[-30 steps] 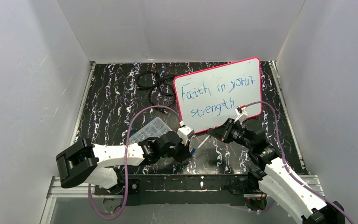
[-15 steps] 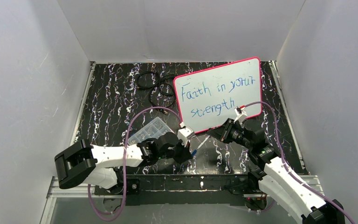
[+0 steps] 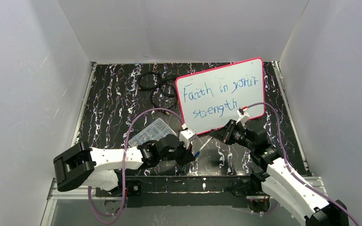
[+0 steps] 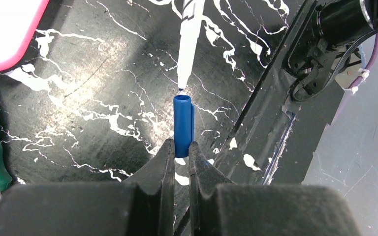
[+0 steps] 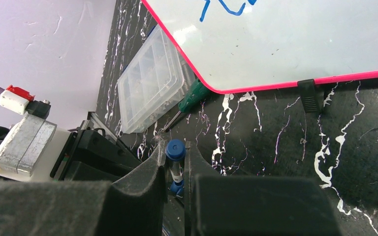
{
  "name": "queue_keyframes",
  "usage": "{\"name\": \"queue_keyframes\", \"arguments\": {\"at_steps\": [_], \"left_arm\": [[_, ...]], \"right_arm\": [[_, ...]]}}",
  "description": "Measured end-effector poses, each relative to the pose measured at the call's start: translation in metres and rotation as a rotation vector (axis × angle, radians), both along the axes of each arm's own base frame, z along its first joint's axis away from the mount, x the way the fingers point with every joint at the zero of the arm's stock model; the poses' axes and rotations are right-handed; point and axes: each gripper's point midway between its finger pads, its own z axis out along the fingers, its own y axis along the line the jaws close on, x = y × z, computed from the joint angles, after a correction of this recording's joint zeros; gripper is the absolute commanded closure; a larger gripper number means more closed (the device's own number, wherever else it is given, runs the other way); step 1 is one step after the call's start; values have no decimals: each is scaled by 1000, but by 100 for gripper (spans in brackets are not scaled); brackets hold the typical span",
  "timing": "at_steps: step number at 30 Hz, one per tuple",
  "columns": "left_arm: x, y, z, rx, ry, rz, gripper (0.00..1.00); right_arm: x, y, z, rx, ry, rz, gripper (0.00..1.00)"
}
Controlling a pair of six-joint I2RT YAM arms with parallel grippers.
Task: Write a sentence on the whiteboard
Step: Close the whiteboard marker at the center of the board.
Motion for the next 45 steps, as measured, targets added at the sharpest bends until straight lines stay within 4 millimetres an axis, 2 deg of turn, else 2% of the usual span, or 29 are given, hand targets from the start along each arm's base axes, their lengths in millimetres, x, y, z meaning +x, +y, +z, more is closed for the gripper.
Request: {"name": "queue_keyframes", "arguments": {"at_steps": [13,24,33,45], "left_arm": [[-1,2,-1,3,-3,2,100],[-2,3,-1,1,-7,2,100],[-2,3,-1,1,-7,2,100],[-2,3,-1,1,-7,1,100]], "right_arm": [[1,1,1,4,-5,4,99],[-4,1,-16,-11,36,19,99],[-5,2,-14,-5,36,23,99],[-2,-3,-2,11,-18,-17,99]]}}
